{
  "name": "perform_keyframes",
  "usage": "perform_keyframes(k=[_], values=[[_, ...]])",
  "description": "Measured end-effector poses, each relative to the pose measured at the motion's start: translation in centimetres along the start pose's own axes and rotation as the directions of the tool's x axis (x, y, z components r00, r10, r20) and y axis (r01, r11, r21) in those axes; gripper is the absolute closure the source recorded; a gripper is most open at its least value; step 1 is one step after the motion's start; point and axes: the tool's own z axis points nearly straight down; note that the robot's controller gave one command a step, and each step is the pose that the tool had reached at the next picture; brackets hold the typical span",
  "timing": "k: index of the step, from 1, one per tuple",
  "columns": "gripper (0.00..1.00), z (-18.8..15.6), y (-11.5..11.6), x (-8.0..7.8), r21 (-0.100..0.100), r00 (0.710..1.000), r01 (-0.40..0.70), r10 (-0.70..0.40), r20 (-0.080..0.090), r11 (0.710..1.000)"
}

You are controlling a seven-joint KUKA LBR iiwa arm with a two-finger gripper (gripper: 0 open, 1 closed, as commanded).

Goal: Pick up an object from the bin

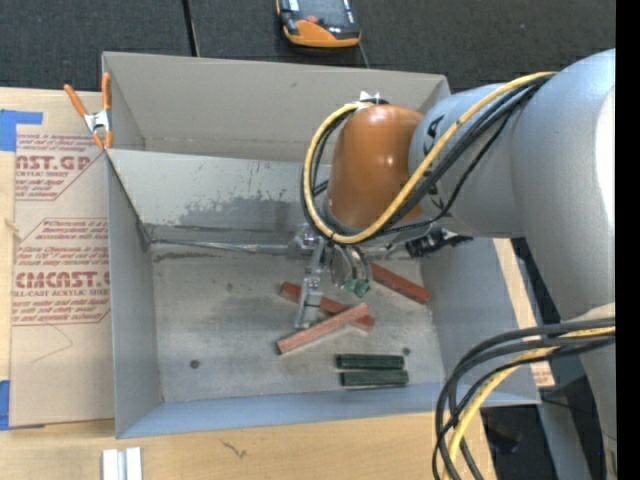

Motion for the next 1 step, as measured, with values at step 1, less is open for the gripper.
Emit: perform_keyframes(k=[1], values=[[0.00,-0.17,-2.64,-0.51,0.002,0.999,0.036,-0.036,-0.006,0.999]])
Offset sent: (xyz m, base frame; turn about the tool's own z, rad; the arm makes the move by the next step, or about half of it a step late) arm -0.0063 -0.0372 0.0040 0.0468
